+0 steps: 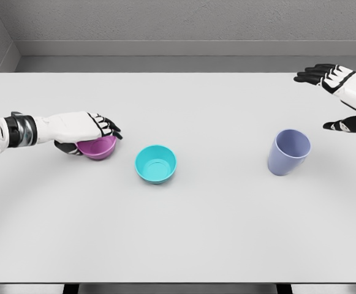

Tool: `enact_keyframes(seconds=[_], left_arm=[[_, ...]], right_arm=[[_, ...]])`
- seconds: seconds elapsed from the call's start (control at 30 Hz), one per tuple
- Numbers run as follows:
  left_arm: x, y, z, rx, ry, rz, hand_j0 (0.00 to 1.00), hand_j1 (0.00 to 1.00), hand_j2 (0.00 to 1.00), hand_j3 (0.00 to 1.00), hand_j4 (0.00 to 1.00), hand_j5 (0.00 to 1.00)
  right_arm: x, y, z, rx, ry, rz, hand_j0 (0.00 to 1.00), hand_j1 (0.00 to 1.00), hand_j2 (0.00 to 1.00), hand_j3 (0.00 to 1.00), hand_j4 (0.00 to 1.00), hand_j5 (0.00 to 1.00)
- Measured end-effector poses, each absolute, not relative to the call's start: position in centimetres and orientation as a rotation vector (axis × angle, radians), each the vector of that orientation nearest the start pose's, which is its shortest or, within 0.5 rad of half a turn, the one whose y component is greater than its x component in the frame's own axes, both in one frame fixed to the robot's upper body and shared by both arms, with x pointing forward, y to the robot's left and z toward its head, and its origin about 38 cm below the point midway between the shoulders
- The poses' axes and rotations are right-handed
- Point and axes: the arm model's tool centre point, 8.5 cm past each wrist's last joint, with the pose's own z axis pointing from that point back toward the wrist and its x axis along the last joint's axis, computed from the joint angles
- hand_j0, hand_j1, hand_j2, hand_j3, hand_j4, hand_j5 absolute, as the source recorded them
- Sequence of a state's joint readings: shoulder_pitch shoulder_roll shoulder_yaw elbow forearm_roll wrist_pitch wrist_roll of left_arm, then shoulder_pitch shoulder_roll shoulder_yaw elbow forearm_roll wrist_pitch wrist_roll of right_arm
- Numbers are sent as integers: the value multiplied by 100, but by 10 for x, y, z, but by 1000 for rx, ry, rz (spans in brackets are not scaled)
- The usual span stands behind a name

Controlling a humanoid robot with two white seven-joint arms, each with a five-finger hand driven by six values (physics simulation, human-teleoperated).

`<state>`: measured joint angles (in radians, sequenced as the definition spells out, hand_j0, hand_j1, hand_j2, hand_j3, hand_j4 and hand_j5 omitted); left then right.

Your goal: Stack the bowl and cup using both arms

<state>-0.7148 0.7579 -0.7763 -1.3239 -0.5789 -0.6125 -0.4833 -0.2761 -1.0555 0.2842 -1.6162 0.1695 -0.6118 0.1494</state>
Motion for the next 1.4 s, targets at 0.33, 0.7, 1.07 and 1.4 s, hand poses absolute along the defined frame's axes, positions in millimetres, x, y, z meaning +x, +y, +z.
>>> enact_keyframes(seconds=[0.33,0.7,1.07,1.4], left_arm=[[450,288,172,427,-1240,-2247,53,53,53,53,53,53],[449,281,184,389,-1336,-2191,53,53,53,53,53,53],[435,225,212,342,-1540,-2248,53,53,53,53,53,53],[420,192,214,265,-1623,-2292,53,53,53,53,53,53]], right_arm=[[375,-382,271,-543,-1796,1649,100,100,100,100,100,100],[375,-382,272,-545,-1796,1650,100,100,100,100,100,100],[375,-382,272,-545,-1796,1651,100,100,100,100,100,100],[374,-383,271,-544,-1792,1654,100,100,100,100,100,100]])
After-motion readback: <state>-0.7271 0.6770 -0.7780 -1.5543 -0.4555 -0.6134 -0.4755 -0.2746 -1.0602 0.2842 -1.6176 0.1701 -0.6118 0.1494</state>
